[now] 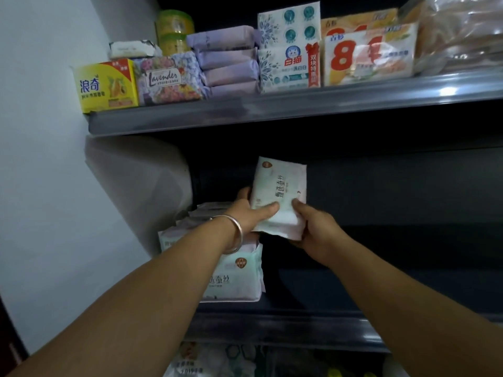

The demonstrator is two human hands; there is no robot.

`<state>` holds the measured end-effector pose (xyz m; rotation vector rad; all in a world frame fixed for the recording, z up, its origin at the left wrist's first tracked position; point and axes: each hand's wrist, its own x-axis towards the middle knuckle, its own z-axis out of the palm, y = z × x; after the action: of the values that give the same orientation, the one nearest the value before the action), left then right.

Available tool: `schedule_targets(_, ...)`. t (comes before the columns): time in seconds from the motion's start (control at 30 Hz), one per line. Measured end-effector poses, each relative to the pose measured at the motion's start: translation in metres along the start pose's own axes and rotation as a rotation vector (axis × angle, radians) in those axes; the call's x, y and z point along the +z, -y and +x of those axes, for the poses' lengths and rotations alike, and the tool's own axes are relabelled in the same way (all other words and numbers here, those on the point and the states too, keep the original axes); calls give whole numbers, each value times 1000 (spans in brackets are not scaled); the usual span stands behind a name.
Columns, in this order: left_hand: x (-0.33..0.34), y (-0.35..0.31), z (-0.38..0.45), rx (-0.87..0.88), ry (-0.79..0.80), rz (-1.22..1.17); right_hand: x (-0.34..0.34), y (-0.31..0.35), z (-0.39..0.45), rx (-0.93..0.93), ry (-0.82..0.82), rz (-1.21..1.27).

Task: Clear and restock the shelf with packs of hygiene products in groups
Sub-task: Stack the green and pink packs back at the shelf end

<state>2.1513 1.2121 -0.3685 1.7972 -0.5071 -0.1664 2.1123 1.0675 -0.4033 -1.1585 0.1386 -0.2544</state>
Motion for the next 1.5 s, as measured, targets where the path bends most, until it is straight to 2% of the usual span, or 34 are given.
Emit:
schedule_targets(0.07,-9,-3,9,31,-85,-16,-6,-5,12,-8,65,-88)
schedule_targets(0.13,-23,-6,21,76,-143,155,-15,-3,28,-109,64,-141)
schedule_targets(0.3,-50,-17,47,247,-157,523,-13,23,55,-371,139,-418)
schedule_targets(0.43,-68,-26,69,335,-83,702,-2,31,78,-404,241,-590)
schedule_targets(0.57,-85,-16,94,381,-156,655,16,23,109,-437,108,-529)
schedule_targets(0.67,-100,7,114,327,-343,658,30,12,136,-441,-20,-527)
schedule_targets(0.73,-108,21,123,246,-381,708,37,5,154,-421,-74,-505)
schedule_targets(0.8,-114,34,129,93,-301,859,42,-2,170,-387,-103,-504)
schedule_targets(0.9,-120,52,140,8,-199,985,55,-15,193,-365,-104,-525)
schedule_targets(1.0,-126,68,152,-19,-171,1045,68,-30,213,-350,-74,-527)
schedule_targets(1.13,-130,80,158,-59,-120,1097,77,-44,234,-294,-32,-671)
schedule_targets(1.5,-132,85,165,-62,-24,1118,90,-46,252,-318,-137,-848)
